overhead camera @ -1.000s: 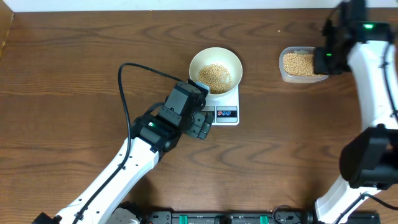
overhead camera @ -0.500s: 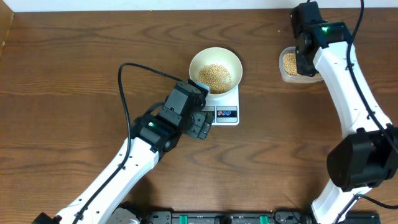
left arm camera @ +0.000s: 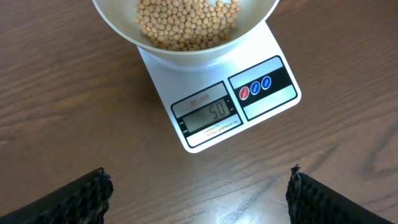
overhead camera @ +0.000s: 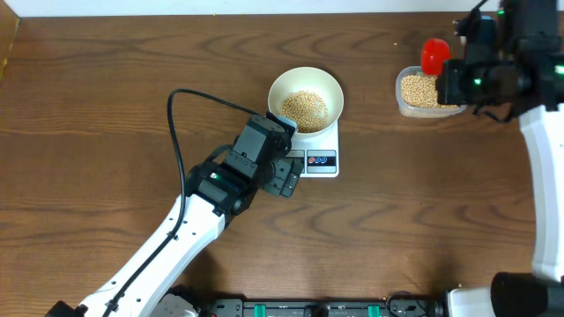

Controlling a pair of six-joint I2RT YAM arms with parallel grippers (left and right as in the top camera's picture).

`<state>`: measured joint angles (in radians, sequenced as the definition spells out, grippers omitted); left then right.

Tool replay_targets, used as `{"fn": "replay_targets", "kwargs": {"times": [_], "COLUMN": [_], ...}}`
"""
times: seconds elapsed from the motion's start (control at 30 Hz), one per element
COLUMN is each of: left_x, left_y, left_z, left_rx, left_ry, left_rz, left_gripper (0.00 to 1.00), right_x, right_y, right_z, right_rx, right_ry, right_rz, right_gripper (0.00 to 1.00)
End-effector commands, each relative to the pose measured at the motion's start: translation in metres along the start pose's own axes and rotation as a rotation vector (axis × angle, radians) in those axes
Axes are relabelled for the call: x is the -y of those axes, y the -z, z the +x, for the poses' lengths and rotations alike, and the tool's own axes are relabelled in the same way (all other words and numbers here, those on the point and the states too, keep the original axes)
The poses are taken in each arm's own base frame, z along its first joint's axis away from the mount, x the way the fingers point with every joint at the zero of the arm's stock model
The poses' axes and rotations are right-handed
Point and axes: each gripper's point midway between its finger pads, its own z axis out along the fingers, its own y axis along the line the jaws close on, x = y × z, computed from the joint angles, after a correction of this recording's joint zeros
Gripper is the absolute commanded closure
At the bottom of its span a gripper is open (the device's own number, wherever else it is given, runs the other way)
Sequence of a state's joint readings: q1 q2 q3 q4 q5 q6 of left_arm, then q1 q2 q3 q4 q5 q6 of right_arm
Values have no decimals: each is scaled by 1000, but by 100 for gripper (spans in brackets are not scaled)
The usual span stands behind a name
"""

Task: Scoop item into bowl and weigh 50g on scale
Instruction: 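Lower the red scoop into the soybean tub with the right gripper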

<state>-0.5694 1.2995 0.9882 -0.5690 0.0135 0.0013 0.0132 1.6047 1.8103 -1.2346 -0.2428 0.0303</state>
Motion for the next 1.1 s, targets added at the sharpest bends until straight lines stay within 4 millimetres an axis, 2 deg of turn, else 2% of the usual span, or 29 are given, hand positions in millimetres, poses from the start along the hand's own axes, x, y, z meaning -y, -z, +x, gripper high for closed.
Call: {"fn": "replay_targets", "kwargs": {"times": [0.0,0.13,0.2,0.37,0.5,0.73,0.87,1.07], "left_x": [-1,-1,-1,-1,-1,-1,-1,-1], "left_y": [2,2,2,2,2,2,2,2], "left_z": [-1,-1,-1,-1,-1,-1,-1,-1], "left_rx": [8,8,8,8,8,8,8,8], "left_ry": [-10,-10,-10,-10,-10,-10,-10,-10], "left_rz": [0,0,0,0,0,0,0,0], "left_gripper": [8,8,8,8,8,8,8,8], "right_x": [-22,-1,19,71,94,103,110,117], "right_y": [-3,-12,-21,-58,-85,-110,-119,-132], "right_z": [6,7,6,7,16,29,40,61], "right_rx": [-28,-15,12,113,168,220,207,172], "right_ry": [23,-77,-177,-419,-582,-674,-710,-748], "right_rz": [-223,-277,-305,-336,-371,-393,-352,-297], "right_gripper": [99,99,99,99,99,98,87,80]}}
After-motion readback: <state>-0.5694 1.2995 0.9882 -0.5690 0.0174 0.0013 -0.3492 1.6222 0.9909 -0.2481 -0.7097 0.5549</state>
